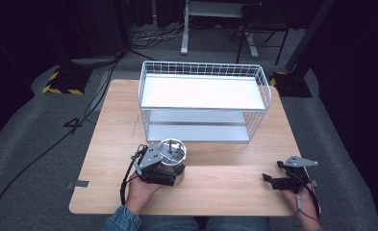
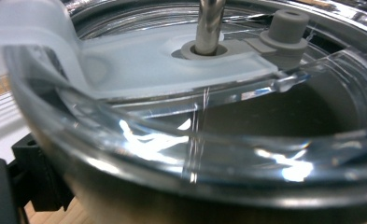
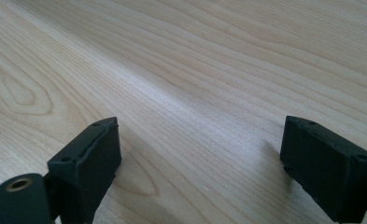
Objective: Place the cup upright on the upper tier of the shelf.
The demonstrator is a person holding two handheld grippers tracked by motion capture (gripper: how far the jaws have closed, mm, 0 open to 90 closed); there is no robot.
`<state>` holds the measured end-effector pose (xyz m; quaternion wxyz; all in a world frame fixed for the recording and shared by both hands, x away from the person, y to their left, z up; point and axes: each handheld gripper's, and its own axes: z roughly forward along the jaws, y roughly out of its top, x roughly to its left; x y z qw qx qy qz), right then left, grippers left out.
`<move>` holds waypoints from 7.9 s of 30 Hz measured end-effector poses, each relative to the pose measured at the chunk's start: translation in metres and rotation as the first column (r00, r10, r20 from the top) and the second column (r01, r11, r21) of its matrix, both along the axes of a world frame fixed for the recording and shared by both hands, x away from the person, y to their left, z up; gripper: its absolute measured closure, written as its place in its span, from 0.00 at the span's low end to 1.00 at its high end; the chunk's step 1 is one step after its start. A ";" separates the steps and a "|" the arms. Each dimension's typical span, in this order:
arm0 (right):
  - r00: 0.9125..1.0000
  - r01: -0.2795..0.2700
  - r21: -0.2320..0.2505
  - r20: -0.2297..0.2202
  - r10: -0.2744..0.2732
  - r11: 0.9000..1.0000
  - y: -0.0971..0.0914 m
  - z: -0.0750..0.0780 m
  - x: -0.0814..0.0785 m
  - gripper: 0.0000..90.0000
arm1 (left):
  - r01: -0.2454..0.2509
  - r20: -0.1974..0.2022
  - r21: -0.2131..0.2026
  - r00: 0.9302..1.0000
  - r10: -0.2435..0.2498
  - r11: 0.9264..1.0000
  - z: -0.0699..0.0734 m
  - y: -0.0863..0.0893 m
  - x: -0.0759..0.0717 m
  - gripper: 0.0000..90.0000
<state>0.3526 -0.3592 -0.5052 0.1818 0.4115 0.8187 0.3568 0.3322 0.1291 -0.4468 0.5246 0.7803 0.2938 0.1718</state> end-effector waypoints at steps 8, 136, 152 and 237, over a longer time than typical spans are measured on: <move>1.000 0.000 0.001 0.002 0.000 1.000 0.000 0.000 0.000 0.15 | 0.014 -0.065 -0.028 0.998 -0.016 1.000 0.006 0.005 0.002 0.04; 1.000 0.005 0.009 0.009 -0.005 1.000 0.001 0.000 -0.001 0.20 | -0.181 0.058 -0.145 0.980 0.191 0.973 0.218 -0.085 0.181 0.04; 1.000 0.002 0.009 0.009 -0.002 1.000 0.001 0.000 -0.002 0.20 | -0.224 0.046 -0.077 0.972 0.228 0.971 0.209 -0.101 0.196 0.04; 1.000 -0.005 0.006 0.008 0.005 1.000 0.001 0.000 -0.001 0.20 | -0.107 0.164 -0.066 0.980 0.117 0.992 0.199 -0.024 0.053 0.00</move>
